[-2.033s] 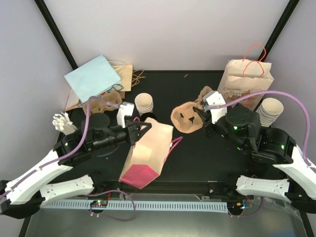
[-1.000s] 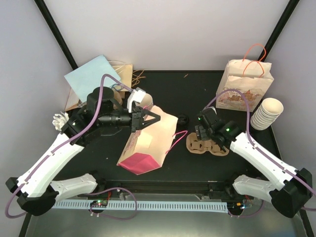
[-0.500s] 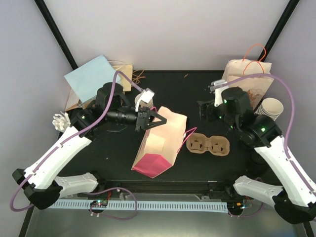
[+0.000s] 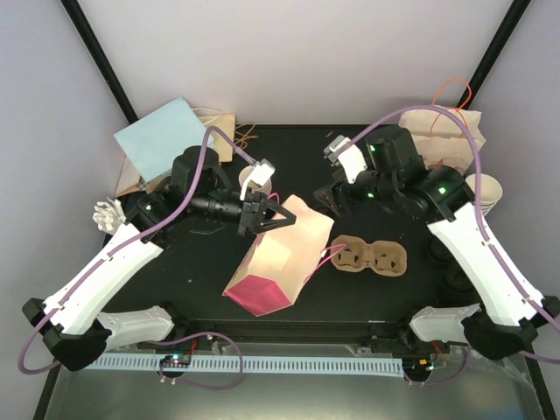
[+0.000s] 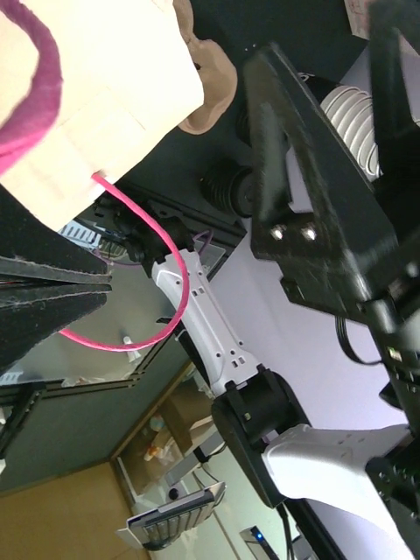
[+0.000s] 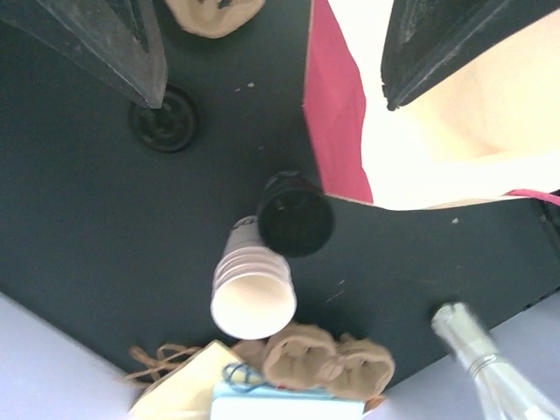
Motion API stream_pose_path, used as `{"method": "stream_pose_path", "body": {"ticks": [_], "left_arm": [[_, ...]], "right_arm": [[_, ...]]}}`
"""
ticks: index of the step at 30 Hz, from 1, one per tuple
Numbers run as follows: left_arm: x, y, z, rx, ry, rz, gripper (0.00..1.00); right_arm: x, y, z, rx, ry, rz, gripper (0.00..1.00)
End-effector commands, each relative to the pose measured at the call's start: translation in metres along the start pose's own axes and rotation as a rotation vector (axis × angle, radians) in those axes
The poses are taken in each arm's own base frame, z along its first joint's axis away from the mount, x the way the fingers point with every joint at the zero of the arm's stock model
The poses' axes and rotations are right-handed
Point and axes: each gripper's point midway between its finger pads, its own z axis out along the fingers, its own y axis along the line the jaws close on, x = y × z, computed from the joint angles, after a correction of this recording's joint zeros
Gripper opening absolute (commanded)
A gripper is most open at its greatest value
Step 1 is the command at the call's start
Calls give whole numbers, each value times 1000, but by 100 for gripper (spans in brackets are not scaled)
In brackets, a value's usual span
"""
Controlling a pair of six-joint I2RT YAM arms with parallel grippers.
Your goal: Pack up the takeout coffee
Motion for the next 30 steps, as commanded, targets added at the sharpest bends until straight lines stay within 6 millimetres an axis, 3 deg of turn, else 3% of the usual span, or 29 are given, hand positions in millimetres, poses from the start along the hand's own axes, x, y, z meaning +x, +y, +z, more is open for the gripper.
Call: {"method": "stream_pose_path", "body": {"ticks": [1,6,18,22,27,30], "left_arm": [[-8,-15,-6,37,-13,57,2],[-6,-15,-6,33,-10,58,2],[-3,-14,-7,29,-7,58,2],[-3,-15,-8,27,-10,62,2],[0,-12,-10,7,-6,64,2],[3,-8,-11,-24,-4,71,4]], "right_arm": [[12,24,14,-143,80,-55,67],[24,39,30,-189,134,-92,66],[44,31,56,-104,236,-98,48],[44,31,61,-90,246,-96,33],[42,24,54,-38,226,-80,2],[41,17,46,11,220,-54,1]]}}
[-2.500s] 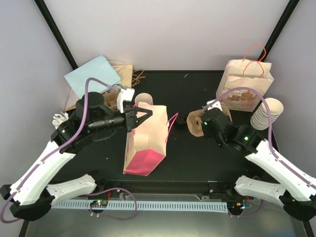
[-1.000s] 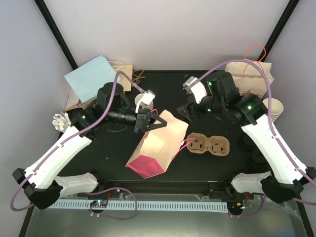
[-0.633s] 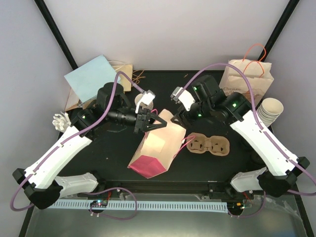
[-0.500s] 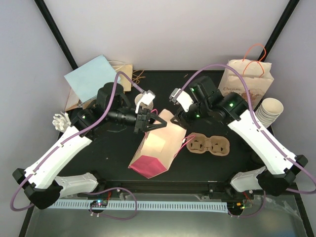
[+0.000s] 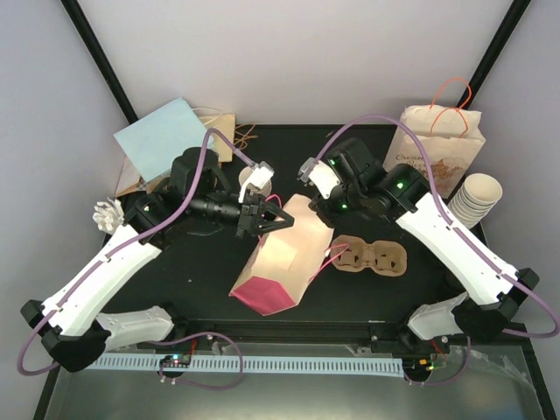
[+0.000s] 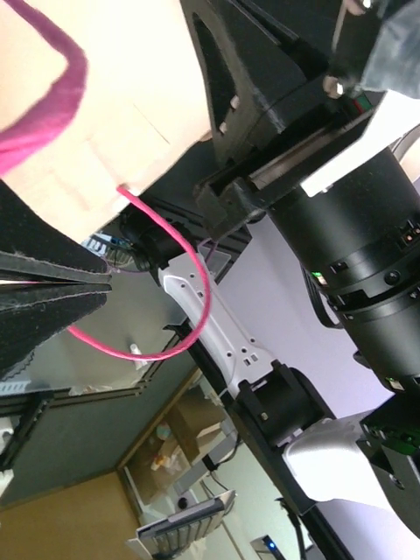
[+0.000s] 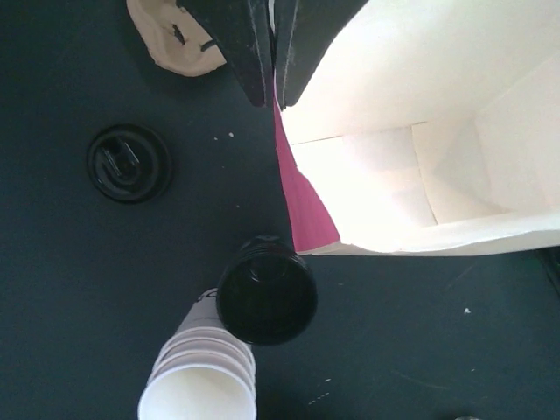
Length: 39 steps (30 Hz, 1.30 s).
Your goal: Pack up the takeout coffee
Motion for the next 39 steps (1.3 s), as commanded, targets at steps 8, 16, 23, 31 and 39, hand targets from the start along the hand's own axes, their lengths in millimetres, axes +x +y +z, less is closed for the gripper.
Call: {"method": "stream_pose_path", "body": {"ticks": [8,16,23,31,39], "left_arm": [[11,9,-23,-179,18,60,37],[34,18,-48,-344,75,27,66],[40,30,-71,-503,63,27,84],[47,52,-81,-636,57,77,98],[39,47,-82,-599,-113,241,99]], "right_arm": [[8,-11,-23,102,-18,112,1],[2,-10,-27,94,-43,156,1],[-7,-10,-24,89,-46,187,1],[-14,-12,-19,95,-20,233,1],[-15,-12,-12,97,7,259,2]]}}
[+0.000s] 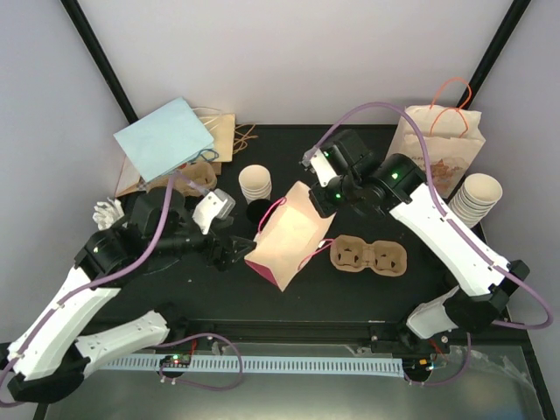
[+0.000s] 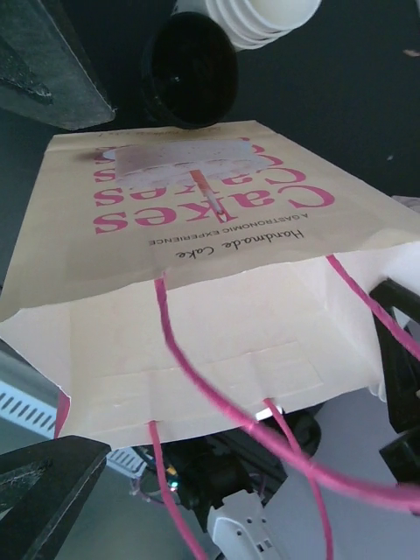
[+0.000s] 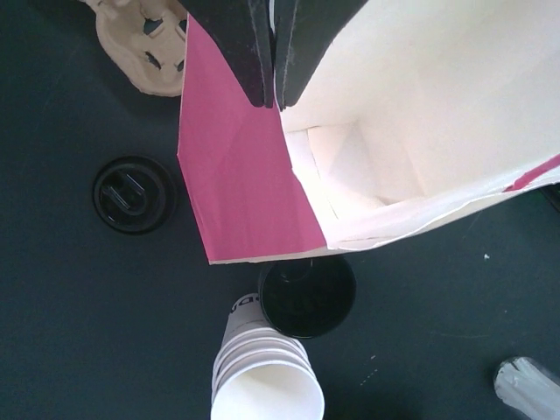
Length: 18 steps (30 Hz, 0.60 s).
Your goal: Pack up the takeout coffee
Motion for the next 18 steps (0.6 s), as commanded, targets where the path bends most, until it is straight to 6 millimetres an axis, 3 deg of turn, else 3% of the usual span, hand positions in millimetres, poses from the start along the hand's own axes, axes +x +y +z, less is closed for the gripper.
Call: {"method": "stream_pose_path", "body": {"ticks": [1,5,10,18], "left_arm": [[-22,3,-7,-27,-182,63,99],[-19,20,-13,-105,-243,2,99],[-11,0,-3,17,-197,52,99],[-14,-1,1,-7,-171,67,99]], "right_arm": [[-3,1,-5,9,-7,22,2],[-3,0,-6,15,-8,29,2],[-4,1,-5,14,-7,32,2],[-6,1,-4,13,-6,35,2]]}}
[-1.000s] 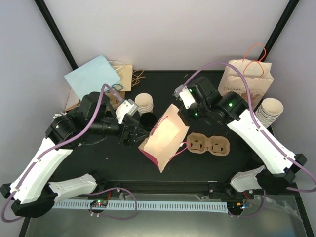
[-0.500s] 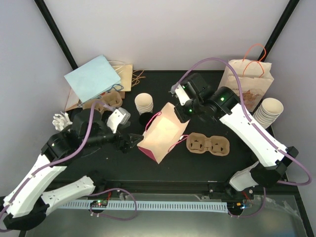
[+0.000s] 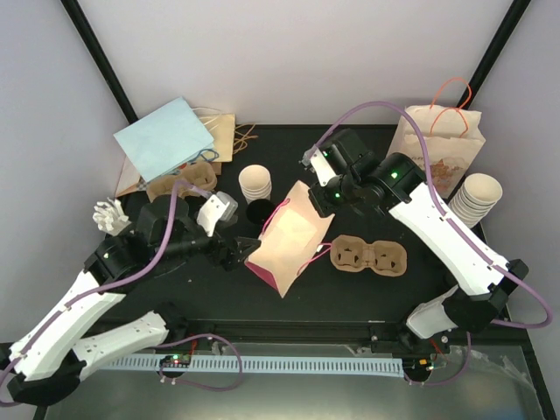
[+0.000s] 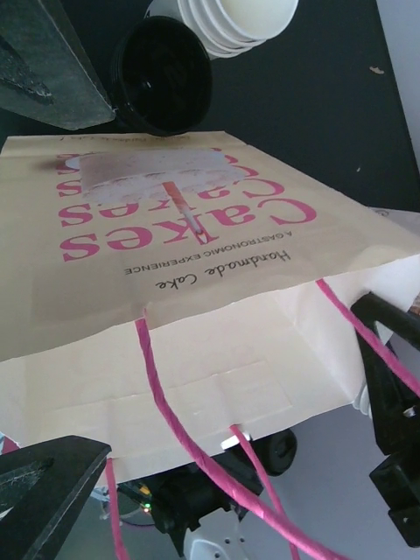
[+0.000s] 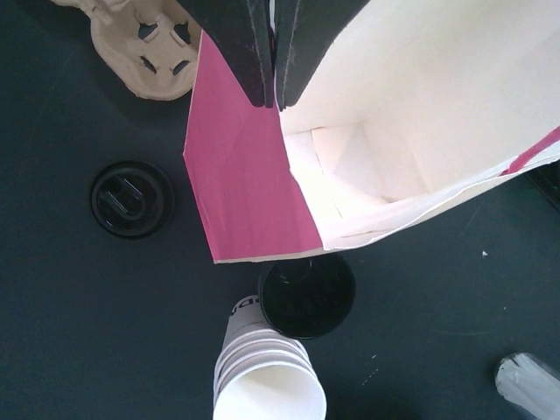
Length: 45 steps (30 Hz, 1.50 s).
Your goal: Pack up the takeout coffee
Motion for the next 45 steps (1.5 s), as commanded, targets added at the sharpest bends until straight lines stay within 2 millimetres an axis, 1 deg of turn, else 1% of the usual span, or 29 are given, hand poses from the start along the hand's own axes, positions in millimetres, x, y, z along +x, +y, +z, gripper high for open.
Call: {"method": "stream_pose_path", "body": {"ticks": [1,4,10,12,16,21,26,27,28,31,32,34,36,40,43,45], "left_arm": [[-16,-7,-6,-3,-45,46,99],[-13,-5,1,-53,-5,73,99],[-20,2,8,-177,29,123,99],[-20,4,13,-212,48,139,98],[-17,6,26,-267,98,167,88],[-17,4,33,-265,100,172,65],[-16,3,31,-260,92,173,36],[-15,4,31,-261,95,174,28],[-15,4,31,-263,99,173,22],[-13,6,32,-275,109,173,5],[-13,7,31,-280,110,173,2],[-13,8,31,-285,111,175,2],[-14,8,30,-286,107,176,2],[-17,7,28,-283,97,179,2],[-18,7,28,-282,94,184,2],[-18,7,29,-282,95,189,2]], "right_arm": [[-6,1,-5,6,-20,10,2],[-7,1,-6,6,-22,7,2],[-7,1,-7,5,-27,8,3],[-7,2,-8,4,-28,7,3],[-8,1,-10,5,-36,8,3],[-6,0,-8,10,-33,7,3],[-4,-1,-7,15,-31,9,3],[-3,-1,-7,16,-33,9,3],[-3,-2,-8,17,-36,9,3],[-3,-2,-10,21,-43,7,4],[-3,-3,-11,23,-43,7,4],[-2,-4,-12,29,-48,7,6],[-1,-5,-13,37,-49,6,10],[2,-10,-17,59,-59,3,20],[3,-13,-25,80,-82,3,29],[3,-16,-32,95,-105,5,37]]}}
